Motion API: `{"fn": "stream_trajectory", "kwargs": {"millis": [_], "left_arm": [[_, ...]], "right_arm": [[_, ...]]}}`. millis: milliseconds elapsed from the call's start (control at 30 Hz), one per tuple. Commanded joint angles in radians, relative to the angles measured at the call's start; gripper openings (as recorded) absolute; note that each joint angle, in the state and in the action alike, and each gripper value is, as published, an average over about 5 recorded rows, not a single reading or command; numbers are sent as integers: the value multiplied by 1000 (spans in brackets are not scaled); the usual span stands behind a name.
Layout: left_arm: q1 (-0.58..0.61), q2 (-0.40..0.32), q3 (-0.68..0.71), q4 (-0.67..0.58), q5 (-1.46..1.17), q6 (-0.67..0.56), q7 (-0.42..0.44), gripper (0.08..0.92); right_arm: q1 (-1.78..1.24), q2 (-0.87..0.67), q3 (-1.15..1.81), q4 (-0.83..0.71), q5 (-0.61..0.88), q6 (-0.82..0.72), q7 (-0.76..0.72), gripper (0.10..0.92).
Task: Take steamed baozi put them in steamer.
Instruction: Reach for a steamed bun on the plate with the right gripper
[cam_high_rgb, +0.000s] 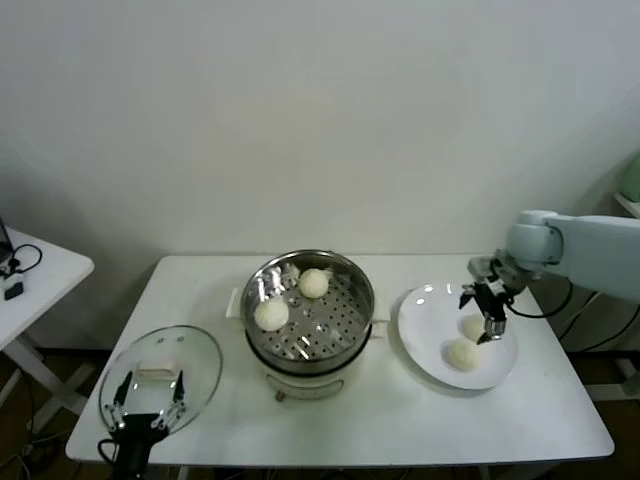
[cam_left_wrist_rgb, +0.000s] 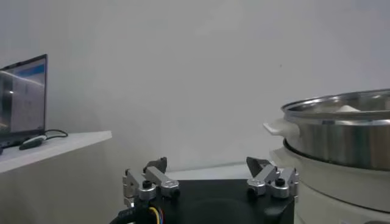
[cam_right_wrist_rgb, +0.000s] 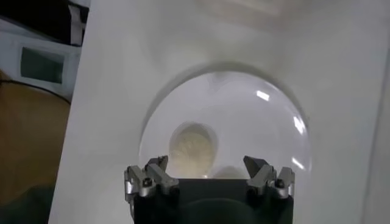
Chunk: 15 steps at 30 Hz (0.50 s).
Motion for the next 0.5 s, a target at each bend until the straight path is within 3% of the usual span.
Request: {"fn": "stream_trajectory", "kwargs": {"millis": [33,500], "left_arm": [[15,-6,0,-5,9,-1,-2,823],[15,-8,1,1,19,-1,-1,823]], "right_arm": [[-199,-47,126,-29,-106,0,23,823],[-281,-27,229,-68,-141,-28,73,823]]}}
